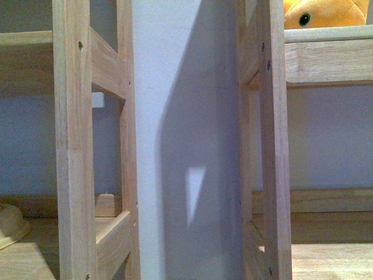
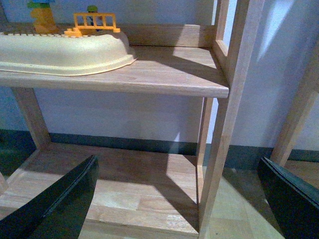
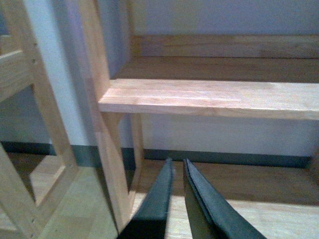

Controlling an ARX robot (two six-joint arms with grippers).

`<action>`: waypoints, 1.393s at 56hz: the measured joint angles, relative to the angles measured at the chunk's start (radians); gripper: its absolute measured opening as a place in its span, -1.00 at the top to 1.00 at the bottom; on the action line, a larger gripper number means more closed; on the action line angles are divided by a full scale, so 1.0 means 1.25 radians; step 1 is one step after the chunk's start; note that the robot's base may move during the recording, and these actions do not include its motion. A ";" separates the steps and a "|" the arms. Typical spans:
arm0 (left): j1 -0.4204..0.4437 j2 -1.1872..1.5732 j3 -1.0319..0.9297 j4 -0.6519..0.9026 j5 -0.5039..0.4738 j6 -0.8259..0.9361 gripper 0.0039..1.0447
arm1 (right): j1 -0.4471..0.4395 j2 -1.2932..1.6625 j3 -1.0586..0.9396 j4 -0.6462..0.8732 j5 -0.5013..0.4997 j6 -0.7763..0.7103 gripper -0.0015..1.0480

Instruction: Put away toys

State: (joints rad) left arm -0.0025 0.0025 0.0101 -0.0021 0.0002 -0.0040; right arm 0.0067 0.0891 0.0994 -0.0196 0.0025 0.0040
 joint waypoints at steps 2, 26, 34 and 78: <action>0.000 0.000 0.000 0.000 0.000 0.000 -0.88 | 0.000 -0.003 -0.005 0.001 0.000 0.000 0.93; 0.000 0.000 0.000 0.000 0.000 0.000 -0.88 | -0.002 -0.031 -0.041 0.009 0.000 -0.001 0.93; 0.000 0.000 0.000 0.000 -0.001 0.000 -0.88 | -0.003 -0.061 -0.068 0.012 -0.001 -0.001 0.93; 0.000 0.000 0.000 0.000 0.000 0.000 -0.88 | -0.003 -0.065 -0.068 0.013 0.000 -0.001 -0.90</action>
State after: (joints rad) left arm -0.0025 0.0025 0.0105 -0.0021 -0.0002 -0.0040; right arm 0.0025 0.0082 0.0143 -0.0036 0.0021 0.0029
